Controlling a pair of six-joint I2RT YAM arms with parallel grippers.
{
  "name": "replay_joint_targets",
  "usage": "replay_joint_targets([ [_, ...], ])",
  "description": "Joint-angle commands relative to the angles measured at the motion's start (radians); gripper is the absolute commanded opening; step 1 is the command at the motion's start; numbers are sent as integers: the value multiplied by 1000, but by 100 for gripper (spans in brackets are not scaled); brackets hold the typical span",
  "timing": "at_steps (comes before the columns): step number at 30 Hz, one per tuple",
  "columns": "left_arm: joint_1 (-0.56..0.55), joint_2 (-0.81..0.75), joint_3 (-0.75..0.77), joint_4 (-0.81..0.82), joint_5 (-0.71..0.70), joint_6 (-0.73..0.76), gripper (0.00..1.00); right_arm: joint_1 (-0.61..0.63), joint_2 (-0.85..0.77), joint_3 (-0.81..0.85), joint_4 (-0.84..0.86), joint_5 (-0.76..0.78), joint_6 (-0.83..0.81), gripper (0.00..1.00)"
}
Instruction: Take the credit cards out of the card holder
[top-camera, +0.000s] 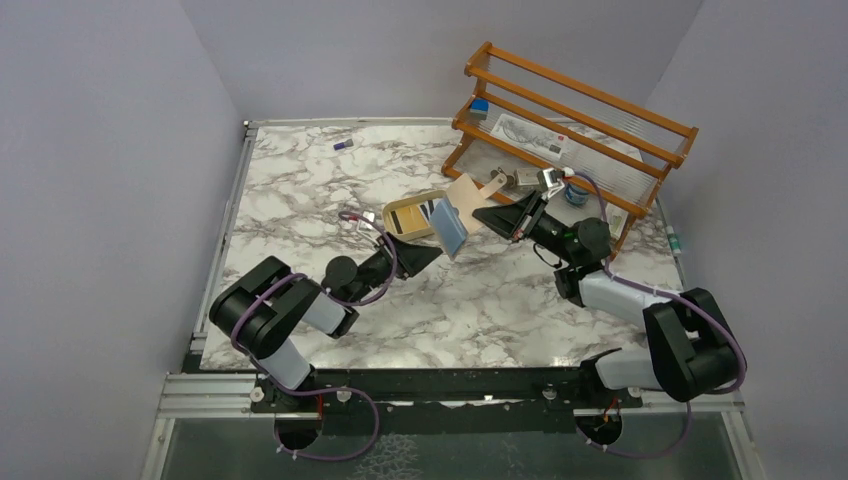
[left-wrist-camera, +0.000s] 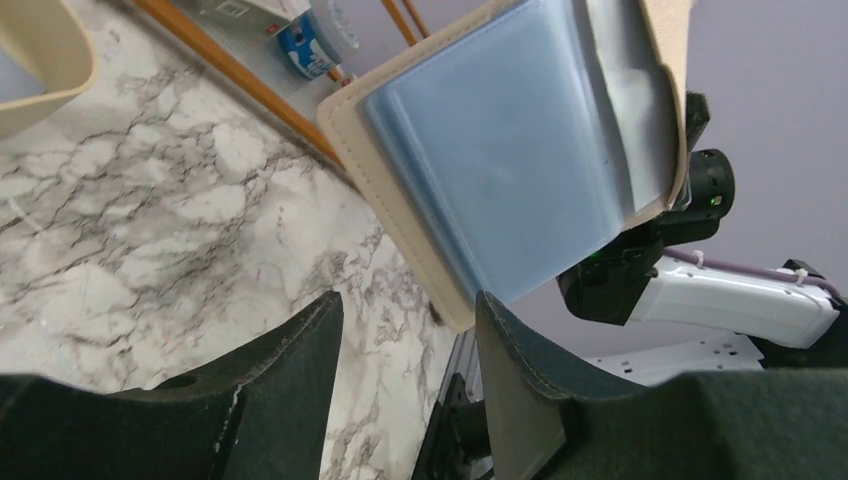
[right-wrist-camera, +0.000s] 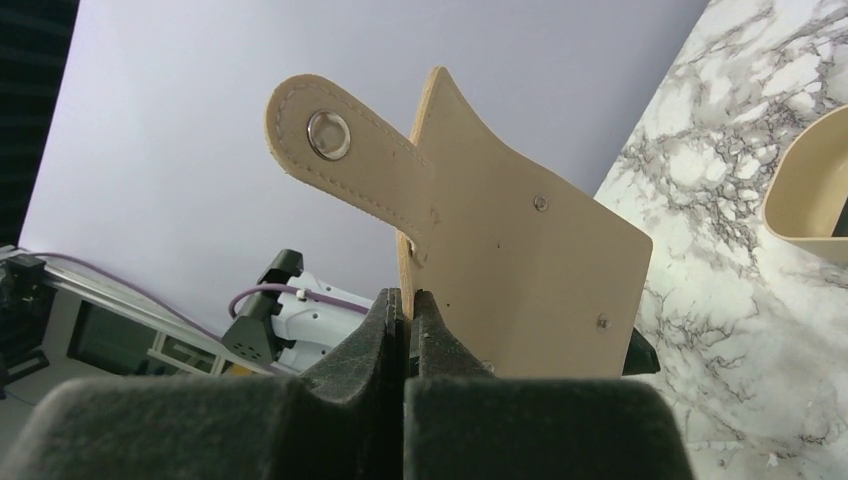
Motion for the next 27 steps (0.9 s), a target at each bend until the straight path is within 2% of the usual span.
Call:
replay_joint_targets([
  [1, -15, -34, 50, 272, -50, 35, 52, -3, -48, 32, 1, 19, 5, 1],
  [13, -32, -66, 133, 271, -40, 63, 50, -3, -119, 27, -42, 28, 5, 1],
  [21, -33, -169, 91, 271, -57, 66, 49, -4, -140, -7, -59, 51, -20, 1],
  [27, -32, -279, 30, 269, -88, 80, 42, -3, -142, -20, -69, 61, -34, 1],
])
